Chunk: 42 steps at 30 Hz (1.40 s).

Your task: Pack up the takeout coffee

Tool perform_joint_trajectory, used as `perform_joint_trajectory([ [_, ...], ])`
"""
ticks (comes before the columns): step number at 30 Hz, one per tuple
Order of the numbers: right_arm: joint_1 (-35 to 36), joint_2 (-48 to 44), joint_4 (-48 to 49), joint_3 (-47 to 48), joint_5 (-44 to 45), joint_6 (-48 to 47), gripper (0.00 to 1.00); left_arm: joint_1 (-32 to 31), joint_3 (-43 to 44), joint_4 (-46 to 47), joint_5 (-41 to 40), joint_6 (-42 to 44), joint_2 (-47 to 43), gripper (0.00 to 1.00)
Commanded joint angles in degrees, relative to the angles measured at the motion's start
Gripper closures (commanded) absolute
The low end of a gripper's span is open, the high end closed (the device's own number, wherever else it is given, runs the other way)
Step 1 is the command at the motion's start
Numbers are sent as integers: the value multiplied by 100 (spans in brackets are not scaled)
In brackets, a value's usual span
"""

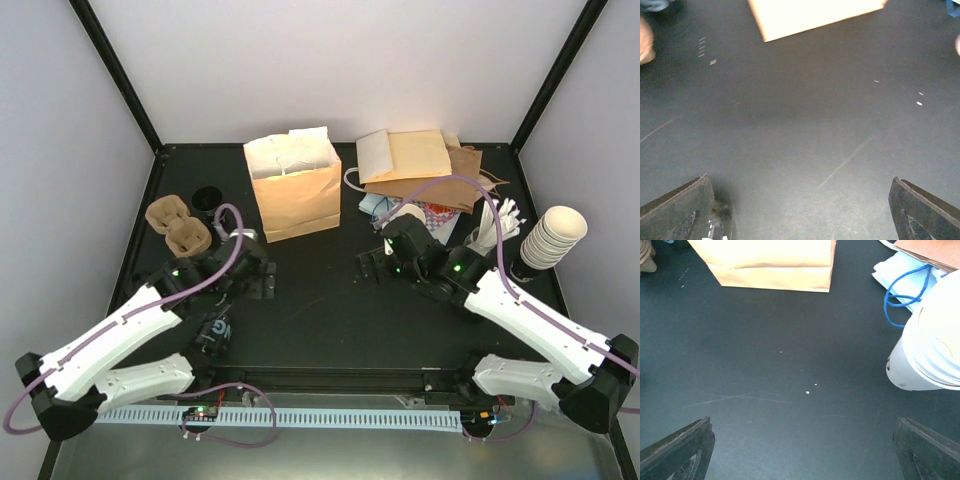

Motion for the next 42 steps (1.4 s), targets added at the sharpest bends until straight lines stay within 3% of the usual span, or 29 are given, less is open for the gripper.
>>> perform_joint_trajectory([
  [1,-20,76,270,18,-262,-105,0,340,-226,-1018,-405,-1336,-320,1],
  [4,-21,113,332,36,-303,-131,0,404,-614,-1242,-521,-2124,-427,1],
  [8,-23,151,332,74,-346,-164,0,809,-1064,-1319,-640,-2272,-349,1],
  [16,-21,39,304,16,-280,-265,0,2795,-1804,-66,-742,-1682,-668,1],
  [22,-19,-114,166,-23,-109,-355,0,3760,-2251,318,-244,-1971,-1095,1],
  [29,-16,-209,130,-92,-213,-417,0,5289,-2548,944,644,-1178,-1188,1],
  [42,-22,-75,45,190,-331,-546,0,5453,-2583,1385,1615,-1019,-564,2],
])
